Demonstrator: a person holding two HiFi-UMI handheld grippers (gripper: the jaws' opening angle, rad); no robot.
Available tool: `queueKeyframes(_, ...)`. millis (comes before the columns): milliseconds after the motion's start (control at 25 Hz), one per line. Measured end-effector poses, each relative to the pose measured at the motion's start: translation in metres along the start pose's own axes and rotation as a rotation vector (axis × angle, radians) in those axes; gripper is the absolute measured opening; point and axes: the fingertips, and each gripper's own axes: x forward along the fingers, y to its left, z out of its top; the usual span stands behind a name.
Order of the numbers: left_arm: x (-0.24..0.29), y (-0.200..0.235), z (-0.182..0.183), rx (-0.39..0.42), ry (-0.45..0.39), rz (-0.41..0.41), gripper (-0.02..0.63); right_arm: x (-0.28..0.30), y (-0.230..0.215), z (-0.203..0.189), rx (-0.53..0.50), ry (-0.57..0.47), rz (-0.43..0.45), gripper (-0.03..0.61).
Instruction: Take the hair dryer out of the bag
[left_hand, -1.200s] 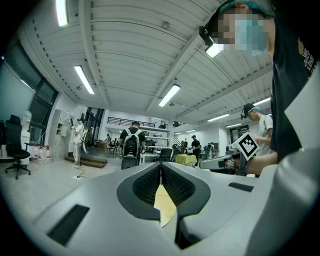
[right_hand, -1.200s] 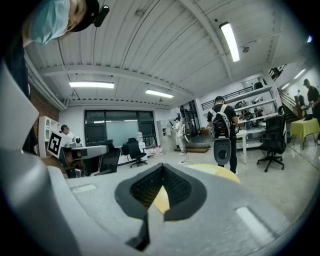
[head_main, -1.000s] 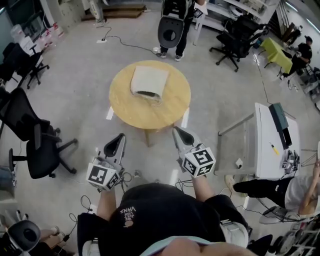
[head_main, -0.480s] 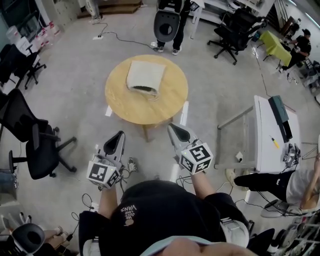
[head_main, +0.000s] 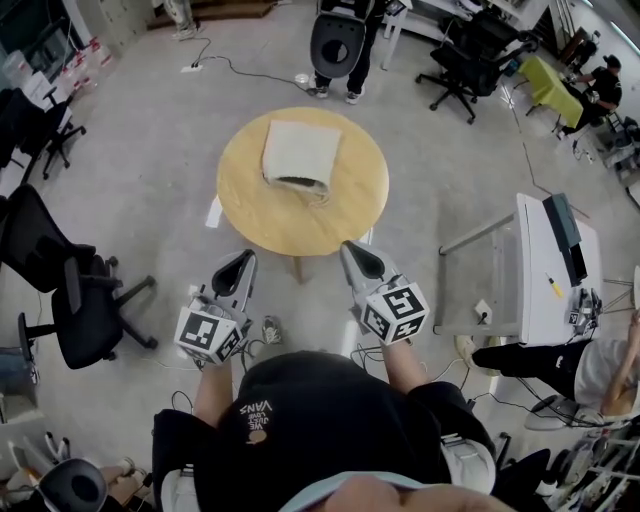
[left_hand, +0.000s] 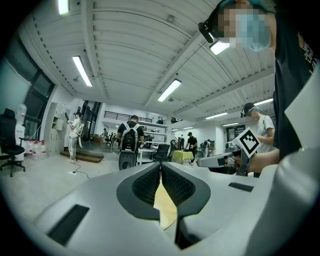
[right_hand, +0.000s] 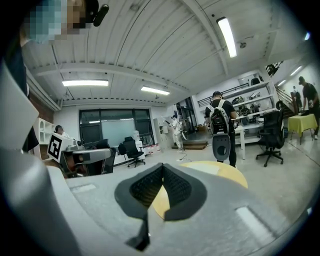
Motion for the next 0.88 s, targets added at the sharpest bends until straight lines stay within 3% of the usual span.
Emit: queueKeyframes(880, 0.032, 0.137, -0.009, -0.017, 0.041, -0.202, 0.015, 0.115, 0.030, 0.012, 0.046, -0.023, -0.165, -0.002)
